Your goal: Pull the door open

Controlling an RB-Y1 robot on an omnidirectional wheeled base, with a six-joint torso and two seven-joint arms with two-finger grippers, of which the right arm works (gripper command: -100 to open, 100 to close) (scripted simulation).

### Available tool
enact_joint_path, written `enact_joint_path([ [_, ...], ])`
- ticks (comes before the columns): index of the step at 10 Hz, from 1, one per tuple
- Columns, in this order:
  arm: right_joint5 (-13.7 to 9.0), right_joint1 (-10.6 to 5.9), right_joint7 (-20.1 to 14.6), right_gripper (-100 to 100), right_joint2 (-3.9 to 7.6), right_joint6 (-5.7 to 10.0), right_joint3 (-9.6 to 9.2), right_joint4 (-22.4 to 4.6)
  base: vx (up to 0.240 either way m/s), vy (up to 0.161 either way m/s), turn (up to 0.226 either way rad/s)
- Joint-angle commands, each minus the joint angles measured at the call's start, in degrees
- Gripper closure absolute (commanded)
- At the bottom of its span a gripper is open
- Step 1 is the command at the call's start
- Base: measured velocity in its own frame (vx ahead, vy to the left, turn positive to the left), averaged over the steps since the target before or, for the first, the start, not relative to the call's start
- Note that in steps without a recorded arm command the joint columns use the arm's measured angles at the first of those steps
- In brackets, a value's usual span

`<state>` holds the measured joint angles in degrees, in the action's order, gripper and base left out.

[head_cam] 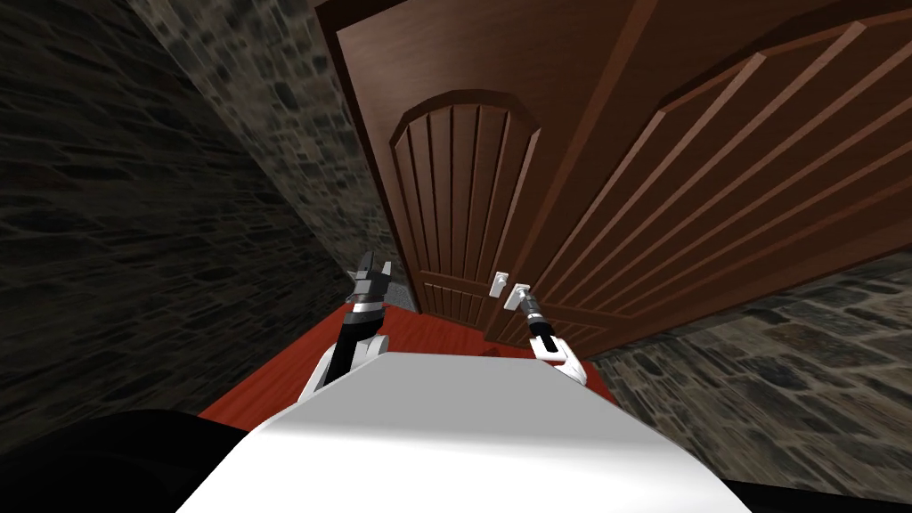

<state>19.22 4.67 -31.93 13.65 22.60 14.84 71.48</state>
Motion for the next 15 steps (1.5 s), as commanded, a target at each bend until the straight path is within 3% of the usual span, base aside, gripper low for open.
enact_joint_path([
  [1, 0.0, 0.12, 0.0, 100, 0.04, -0.01, 0.09, -0.1, -0.024, -0.015, 0.023],
  [4, 0.0, 0.12, 0.0, 100, 0.04, -0.01, 0.09, -0.1, -0.007, -0.002, 0.001],
  [7, 0.2, 1.73, -0.7, 100, 0.83, -0.01, 0.15, -0.1, -0.152, -0.05, -0.021],
  [10, 0.7, 2.81, -2.0, 100, 1.7, 0.4, -0.94, 0.6, -0.196, -0.055, 0.01],
  [15, 2.8, 4.07, -6.5, 100, 3.52, 2.4, -6.94, 4.1, -0.191, -0.128, 0.147],
])
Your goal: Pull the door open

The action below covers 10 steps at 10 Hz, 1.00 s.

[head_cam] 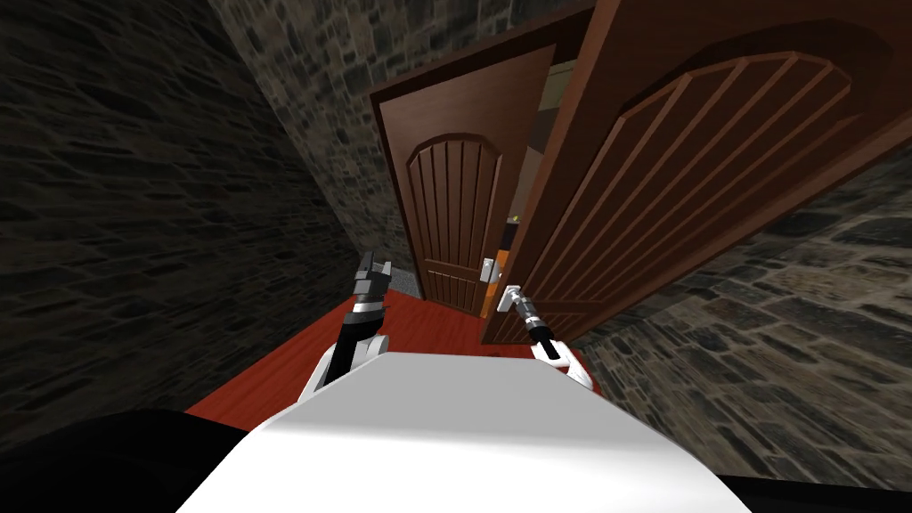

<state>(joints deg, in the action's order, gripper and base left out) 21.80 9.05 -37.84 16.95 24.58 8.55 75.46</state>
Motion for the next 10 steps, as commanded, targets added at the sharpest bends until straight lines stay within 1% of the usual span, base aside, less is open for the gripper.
enact_joint_path([
  [1, 0.0, 0.0, 0.0, 100, 0.0, 0.0, 0.0, 0.0, -0.054, -0.041, 0.041],
  [2, 0.4, 0.91, -1.4, 100, 0.96, 1.59, -0.62, 0.2, -0.156, -0.044, 0.148],
  [5, 1.1, 2.46, -3.7, 100, 2.84, 4.22, -1.27, 0.6, -0.208, -0.099, 0.157],
  [8, 1.8, 4.01, -6.0, 100, 4.76, 6.88, -1.91, 1.0, -0.23, -0.103, 0.122],
  [10, 2.1, 4.82, -7.2, 100, 5.77, 8.26, -2.25, 1.2, -0.192, -0.07, 0.091],
])
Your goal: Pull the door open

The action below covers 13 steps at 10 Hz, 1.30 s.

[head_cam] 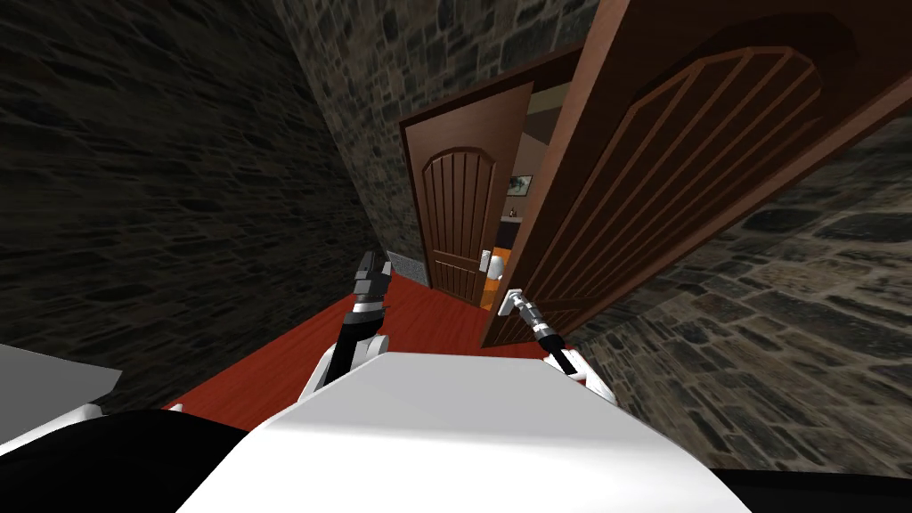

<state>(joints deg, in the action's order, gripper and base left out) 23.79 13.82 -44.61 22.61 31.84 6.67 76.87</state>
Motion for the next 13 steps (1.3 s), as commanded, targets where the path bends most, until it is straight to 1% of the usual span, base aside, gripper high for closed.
enact_joint_path([
  [1, 0.0, 0.0, 0.0, 100, 0.0, 0.0, 0.0, 0.0, -0.08, -0.027, -0.002],
  [2, 0.3, 0.67, -0.9, 100, 0.83, 1.69, -0.12, -0.4, -0.166, -0.089, 0.124],
  [4, 0.6, 1.2, -1.8, 100, 1.72, 3.63, -0.24, -0.8, -0.234, -0.124, 0.166],
  [5, 0.7, 1.35, -2.1, 100, 1.96, 4.16, -0.27, -0.8, -0.175, -0.095, 0.071],
  [10, 1.4, 2.71, -4.4, 100, 4.24, 9.16, -0.58, -1.7, -0.187, -0.094, 0.115],
  [11, 1.2, 2.3, -4.0, 100, 4.22, 8.23, -0.14, -1.7, -0.098, -0.033, 0.005],
  [12, 1.4, 2.63, -4.5, 100, 4.73, 9.53, -0.1, -2.2, -0.102, -0.069, 0.099],
  [13, 1.6, 2.76, -4.8, 100, 5.01, 10.33, -0.12, -2.5, -0.215, -0.105, 0.143],
])
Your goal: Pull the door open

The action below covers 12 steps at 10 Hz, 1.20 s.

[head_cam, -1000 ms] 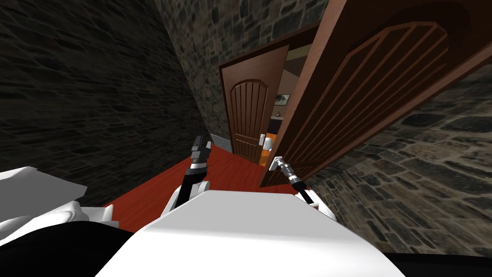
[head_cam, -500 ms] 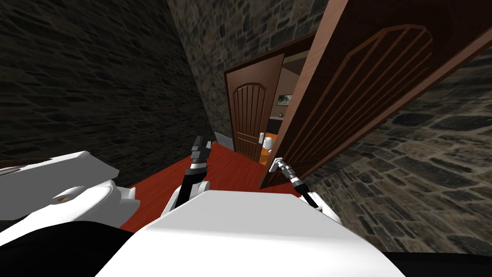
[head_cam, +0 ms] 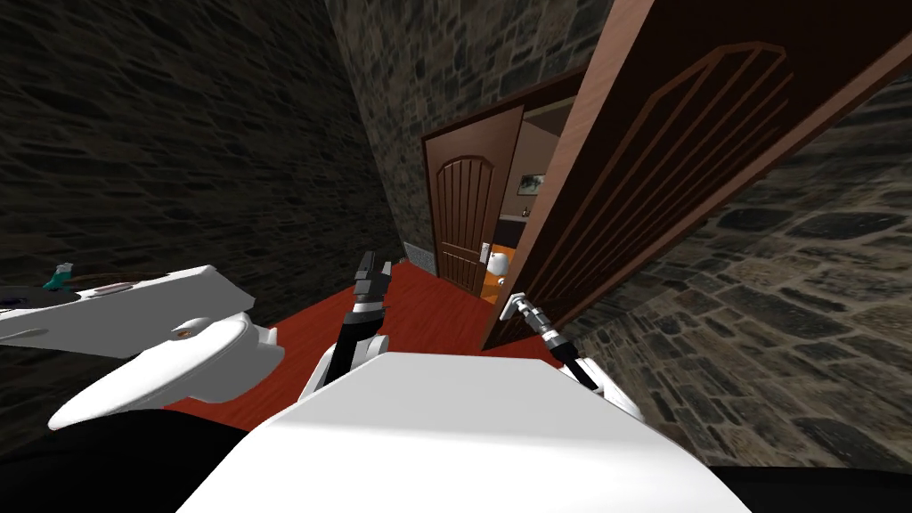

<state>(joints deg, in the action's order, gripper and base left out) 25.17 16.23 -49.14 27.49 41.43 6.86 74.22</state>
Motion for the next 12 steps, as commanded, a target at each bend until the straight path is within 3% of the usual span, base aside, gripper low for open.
enact_joint_path([
  [1, 0.3, 0.51, -0.6, 100, 0.44, 1.68, -0.32, -0.1, -0.218, -0.147, 0.162],
  [7, 1.2, 1.4, -2.4, 100, 2.28, 7.11, -0.4, -1.8, -0.204, -0.121, 0.118],
  [8, 1.0, 1.37, -2.2, 100, 2.41, 6.21, 0.03, -1.7, -0.085, -0.065, 0.012],
  [12, 1.5, 1.12, -2.9, 100, 3.35, 9.23, -0.01, -3.6, -0.179, -0.113, 0.154],
])
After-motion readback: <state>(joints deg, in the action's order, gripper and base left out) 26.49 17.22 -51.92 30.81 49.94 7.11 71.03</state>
